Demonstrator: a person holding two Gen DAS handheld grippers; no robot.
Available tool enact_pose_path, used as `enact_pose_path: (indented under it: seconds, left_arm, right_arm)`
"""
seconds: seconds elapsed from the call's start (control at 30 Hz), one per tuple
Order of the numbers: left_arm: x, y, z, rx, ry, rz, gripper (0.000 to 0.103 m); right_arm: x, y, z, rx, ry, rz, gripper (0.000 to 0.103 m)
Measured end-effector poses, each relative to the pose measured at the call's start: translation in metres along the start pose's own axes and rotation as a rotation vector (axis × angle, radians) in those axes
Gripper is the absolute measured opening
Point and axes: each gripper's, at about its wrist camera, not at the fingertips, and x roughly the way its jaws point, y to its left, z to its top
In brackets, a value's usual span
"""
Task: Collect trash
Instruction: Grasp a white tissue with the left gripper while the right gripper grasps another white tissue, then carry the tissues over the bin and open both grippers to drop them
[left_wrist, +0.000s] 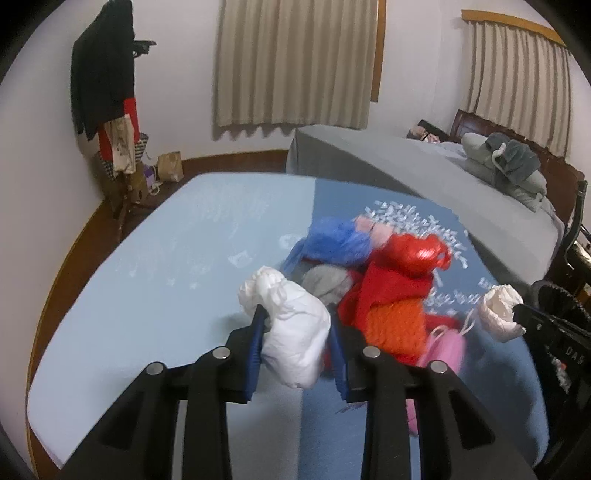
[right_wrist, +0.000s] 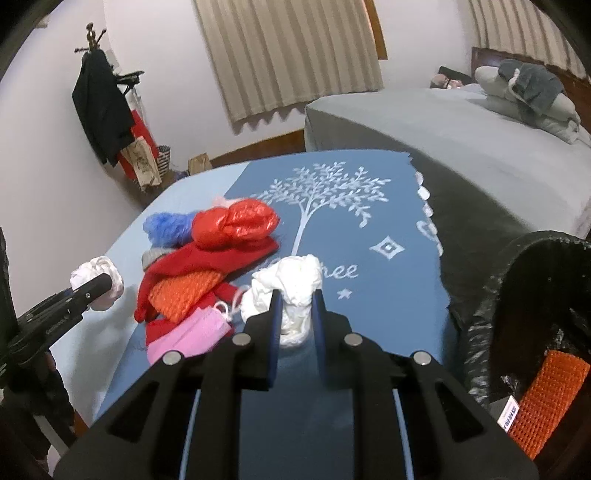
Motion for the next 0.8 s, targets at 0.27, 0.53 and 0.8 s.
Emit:
enact_pose_path:
  seconds: [0.27, 0.53, 0.8]
  left_arm:
    - [-0.006, -0.041, 0.025, 0.047, -0.050, -0.060, 0.032]
    - [-0.004, -0.100, 0.029, 0.112, -0.058, -0.160, 0.032]
    - [-0.010, -0.149, 0.022, 0.162, -0.053, -0.254, 0.032]
  right_arm:
    - [-0.025, -0.024, 0.012, 0.052, -0.062, -0.049, 0.016]
    - [-0.051, -0.056, 0.010, 0.096, -0.102, -0.117, 0.016]
    - [-0.085, -0.091, 0.004, 0.140, -0.144, -0.185, 0.016]
